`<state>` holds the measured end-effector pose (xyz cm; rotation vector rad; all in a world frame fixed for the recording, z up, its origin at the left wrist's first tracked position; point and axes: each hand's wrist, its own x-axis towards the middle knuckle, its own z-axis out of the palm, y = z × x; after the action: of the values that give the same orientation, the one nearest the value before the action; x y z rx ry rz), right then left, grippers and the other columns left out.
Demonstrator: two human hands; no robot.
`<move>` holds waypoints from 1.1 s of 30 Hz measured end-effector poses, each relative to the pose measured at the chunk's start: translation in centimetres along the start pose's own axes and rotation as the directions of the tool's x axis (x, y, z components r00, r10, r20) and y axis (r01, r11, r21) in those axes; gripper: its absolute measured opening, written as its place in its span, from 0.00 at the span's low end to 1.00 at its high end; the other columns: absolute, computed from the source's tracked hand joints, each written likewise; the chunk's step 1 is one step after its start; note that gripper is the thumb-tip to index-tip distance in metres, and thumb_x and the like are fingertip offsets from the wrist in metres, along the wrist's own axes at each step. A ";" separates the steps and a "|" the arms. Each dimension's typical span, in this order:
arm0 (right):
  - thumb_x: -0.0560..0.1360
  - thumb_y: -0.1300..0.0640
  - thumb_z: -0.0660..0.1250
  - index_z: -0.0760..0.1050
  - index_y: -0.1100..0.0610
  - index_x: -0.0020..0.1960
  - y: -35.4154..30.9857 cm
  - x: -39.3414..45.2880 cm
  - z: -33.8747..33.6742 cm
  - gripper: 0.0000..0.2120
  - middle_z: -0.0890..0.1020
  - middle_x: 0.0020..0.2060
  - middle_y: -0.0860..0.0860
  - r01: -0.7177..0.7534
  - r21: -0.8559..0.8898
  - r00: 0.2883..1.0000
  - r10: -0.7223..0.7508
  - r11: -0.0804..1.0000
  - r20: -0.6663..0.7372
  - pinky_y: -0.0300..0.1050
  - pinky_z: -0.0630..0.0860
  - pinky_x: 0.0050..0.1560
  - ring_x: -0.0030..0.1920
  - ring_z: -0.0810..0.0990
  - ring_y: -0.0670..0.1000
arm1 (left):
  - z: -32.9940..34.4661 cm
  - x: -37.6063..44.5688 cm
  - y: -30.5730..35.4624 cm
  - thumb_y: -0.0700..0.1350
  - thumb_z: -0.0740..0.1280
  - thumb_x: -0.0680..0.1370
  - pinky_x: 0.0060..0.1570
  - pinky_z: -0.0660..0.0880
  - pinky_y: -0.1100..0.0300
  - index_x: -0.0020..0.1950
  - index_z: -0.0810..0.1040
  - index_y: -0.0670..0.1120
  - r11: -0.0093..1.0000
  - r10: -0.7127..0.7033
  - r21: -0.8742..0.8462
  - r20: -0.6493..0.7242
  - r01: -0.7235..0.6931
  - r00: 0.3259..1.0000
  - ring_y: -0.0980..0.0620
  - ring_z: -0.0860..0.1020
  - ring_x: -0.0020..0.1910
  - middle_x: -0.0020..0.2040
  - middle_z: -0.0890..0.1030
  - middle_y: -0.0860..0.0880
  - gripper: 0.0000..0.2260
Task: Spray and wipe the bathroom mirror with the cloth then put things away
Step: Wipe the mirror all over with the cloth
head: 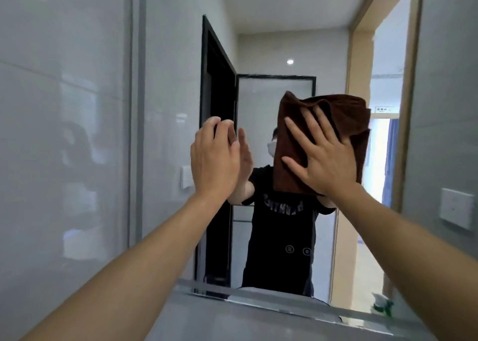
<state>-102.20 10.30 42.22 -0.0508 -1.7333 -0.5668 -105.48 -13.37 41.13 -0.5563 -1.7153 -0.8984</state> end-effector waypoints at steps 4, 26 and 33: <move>0.78 0.31 0.50 0.48 0.42 0.82 3.2 -3.8 -0.5 0.36 0.54 0.81 0.50 -0.090 -0.021 0.996 0.090 0.996 0.015 0.58 0.67 0.65 0.81 0.50 0.52 | 0.2 -1.9 0.0 0.42 0.64 0.80 0.67 0.69 0.51 0.67 0.74 0.47 1.000 -0.002 -0.024 0.007 0.002 1.000 0.48 0.70 0.69 0.70 0.71 0.49 0.16; 0.85 0.48 0.49 0.58 0.52 0.80 -38.9 0.2 5.7 0.25 0.63 0.79 0.53 -0.061 0.399 0.998 0.062 0.915 0.009 0.50 0.72 0.62 0.80 0.58 0.52 | -10.5 -5.1 -17.9 0.40 0.70 0.77 0.62 0.73 0.55 0.61 0.75 0.42 0.990 -0.093 0.099 -0.039 0.097 0.995 0.48 0.73 0.60 0.61 0.72 0.44 0.14; 0.85 0.50 0.45 0.60 0.55 0.79 -39.8 -3.9 5.6 0.24 0.68 0.76 0.53 -0.054 0.496 0.997 0.019 0.866 0.076 0.49 0.73 0.63 0.79 0.61 0.52 | -8.9 -7.6 -18.6 0.42 0.68 0.78 0.60 0.72 0.51 0.56 0.74 0.42 0.980 -0.124 0.151 -0.037 0.128 0.992 0.45 0.74 0.57 0.57 0.73 0.44 0.09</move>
<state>-119.65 -21.39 24.18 0.2670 -1.8950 -0.0732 -111.47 -31.21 29.79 -0.3342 -1.7924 -0.8499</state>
